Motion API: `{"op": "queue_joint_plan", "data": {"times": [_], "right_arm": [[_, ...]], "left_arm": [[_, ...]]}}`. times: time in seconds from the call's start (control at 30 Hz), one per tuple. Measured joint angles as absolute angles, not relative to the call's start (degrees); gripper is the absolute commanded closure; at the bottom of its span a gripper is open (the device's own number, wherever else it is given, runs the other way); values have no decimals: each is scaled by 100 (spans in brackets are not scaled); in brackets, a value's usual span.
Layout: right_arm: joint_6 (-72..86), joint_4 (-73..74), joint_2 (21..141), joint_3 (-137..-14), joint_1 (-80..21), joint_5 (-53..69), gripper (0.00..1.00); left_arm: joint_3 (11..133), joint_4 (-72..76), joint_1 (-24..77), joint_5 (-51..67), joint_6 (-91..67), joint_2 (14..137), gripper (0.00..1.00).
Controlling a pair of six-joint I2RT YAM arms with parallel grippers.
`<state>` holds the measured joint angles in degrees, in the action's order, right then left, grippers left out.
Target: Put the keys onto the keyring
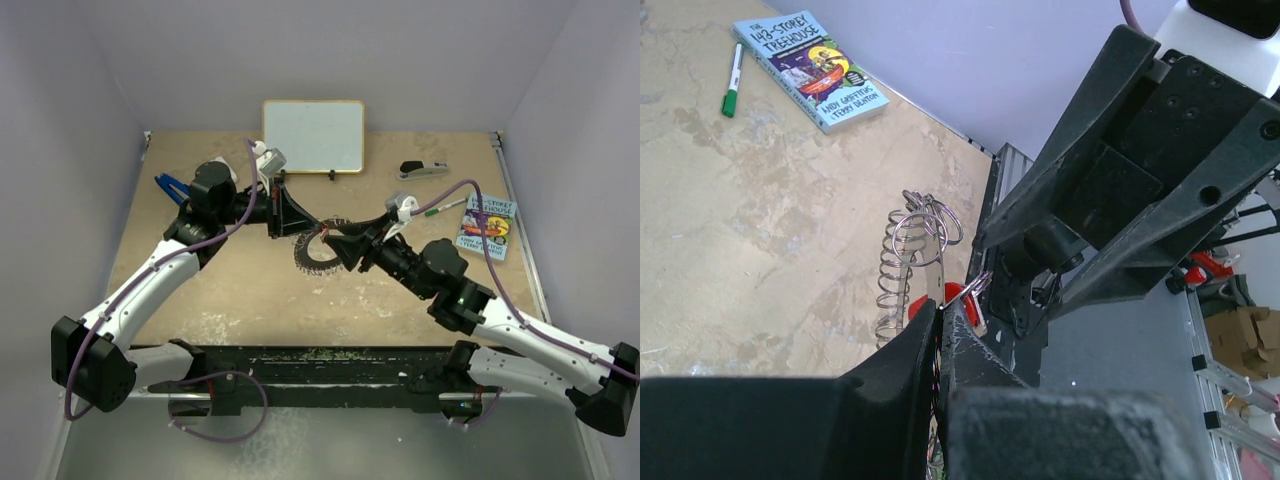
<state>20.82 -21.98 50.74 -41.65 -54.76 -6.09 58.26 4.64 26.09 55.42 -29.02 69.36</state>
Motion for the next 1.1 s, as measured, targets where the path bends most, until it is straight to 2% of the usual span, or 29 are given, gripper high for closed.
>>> {"op": "queue_joint_plan", "data": {"times": [0.27,0.6,0.93,1.1], "right_arm": [[1872,-1787,4678,-4165,-5476,-764,57],[1619,-1820,5229,-4294,-5476,-766,60],[1579,-1973,5330,-4379,-5476,-646,71],[1577,-2029,5330,-4421,-5476,-646,73]], "left_arm": [[5826,464,2585,5577,-2902,6930,97],[5822,473,2585,5596,-2902,6932,97],[5732,510,2582,5596,-2917,6930,97],[5725,510,2582,5596,-2923,6930,97]]}}
